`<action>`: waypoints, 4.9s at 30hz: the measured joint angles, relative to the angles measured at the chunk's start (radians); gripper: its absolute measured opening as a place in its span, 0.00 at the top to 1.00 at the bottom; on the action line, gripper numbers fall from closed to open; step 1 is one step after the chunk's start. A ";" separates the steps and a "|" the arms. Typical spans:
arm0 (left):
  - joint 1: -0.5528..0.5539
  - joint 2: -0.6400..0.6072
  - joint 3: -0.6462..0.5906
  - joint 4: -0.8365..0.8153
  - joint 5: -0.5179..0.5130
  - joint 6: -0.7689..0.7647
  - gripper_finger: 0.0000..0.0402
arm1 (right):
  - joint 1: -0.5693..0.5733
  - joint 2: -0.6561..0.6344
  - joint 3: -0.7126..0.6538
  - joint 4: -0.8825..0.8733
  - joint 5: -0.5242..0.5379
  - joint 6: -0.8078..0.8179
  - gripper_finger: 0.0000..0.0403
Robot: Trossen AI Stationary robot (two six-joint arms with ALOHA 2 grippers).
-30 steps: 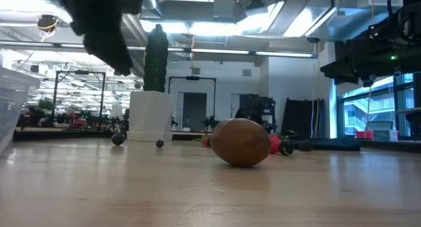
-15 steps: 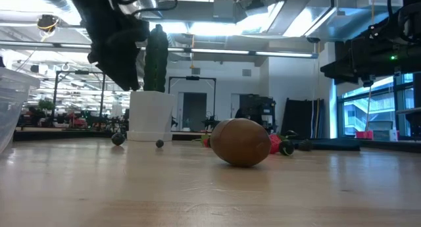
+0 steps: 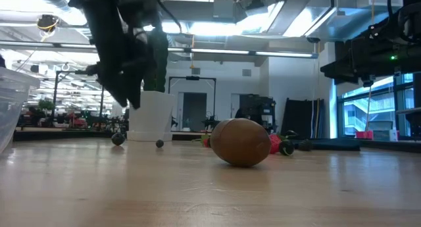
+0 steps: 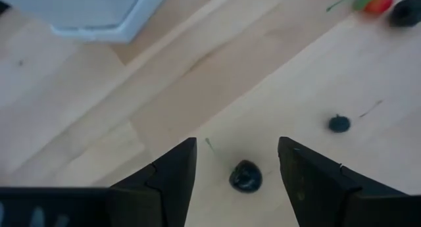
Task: Pick and placing Produce into tupperware
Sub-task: Put the black cherry in the transparent bin
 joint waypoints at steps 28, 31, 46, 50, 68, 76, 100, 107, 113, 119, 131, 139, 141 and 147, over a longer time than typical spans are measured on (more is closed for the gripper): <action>0.060 0.234 -0.001 0.016 0.133 -0.080 0.49 | 0.000 0.000 0.000 0.000 0.000 0.001 0.51; 0.064 0.234 -0.001 0.014 0.163 -0.079 0.49 | 0.000 0.000 0.000 0.000 0.000 0.000 0.51; 0.063 0.234 -0.001 0.011 0.175 -0.071 0.61 | 0.000 0.000 0.000 0.000 0.000 -0.003 0.51; 0.063 0.234 -0.001 0.013 0.175 -0.071 0.64 | 0.000 0.000 0.000 0.000 0.000 -0.002 0.51; 0.063 0.226 -0.048 0.081 0.188 -0.071 0.71 | 0.000 0.000 0.000 0.000 0.000 0.000 0.51; 0.063 0.228 -0.051 0.089 0.189 -0.024 0.70 | 0.000 0.000 0.000 0.000 0.000 0.000 0.51; -0.021 0.215 0.091 0.014 0.441 0.296 0.75 | 0.000 0.000 0.000 0.000 0.000 -0.002 0.51; -0.113 0.166 0.196 -0.168 0.440 0.263 0.69 | 0.000 0.002 0.000 0.000 0.000 -0.002 0.51; -0.234 0.108 0.240 -0.274 0.483 0.136 0.74 | 0.001 0.005 0.000 -0.001 0.000 0.000 0.51; -0.401 0.050 0.241 -0.262 0.512 -0.059 0.73 | 0.001 0.005 0.000 0.000 0.000 0.000 0.51; -0.699 0.033 0.241 -0.098 0.482 -0.388 0.70 | 0.001 0.006 0.000 0.003 0.000 0.014 0.51; -0.762 0.033 0.241 -0.155 0.350 -0.472 0.84 | 0.001 0.006 0.000 0.003 0.000 0.031 0.51; -0.760 0.033 0.241 -0.160 0.349 -0.472 0.86 | 0.001 0.006 0.000 0.003 0.000 0.037 0.51; -0.744 0.033 0.241 -0.173 0.307 -0.466 0.91 | 0.001 0.006 0.000 0.000 0.000 0.059 0.51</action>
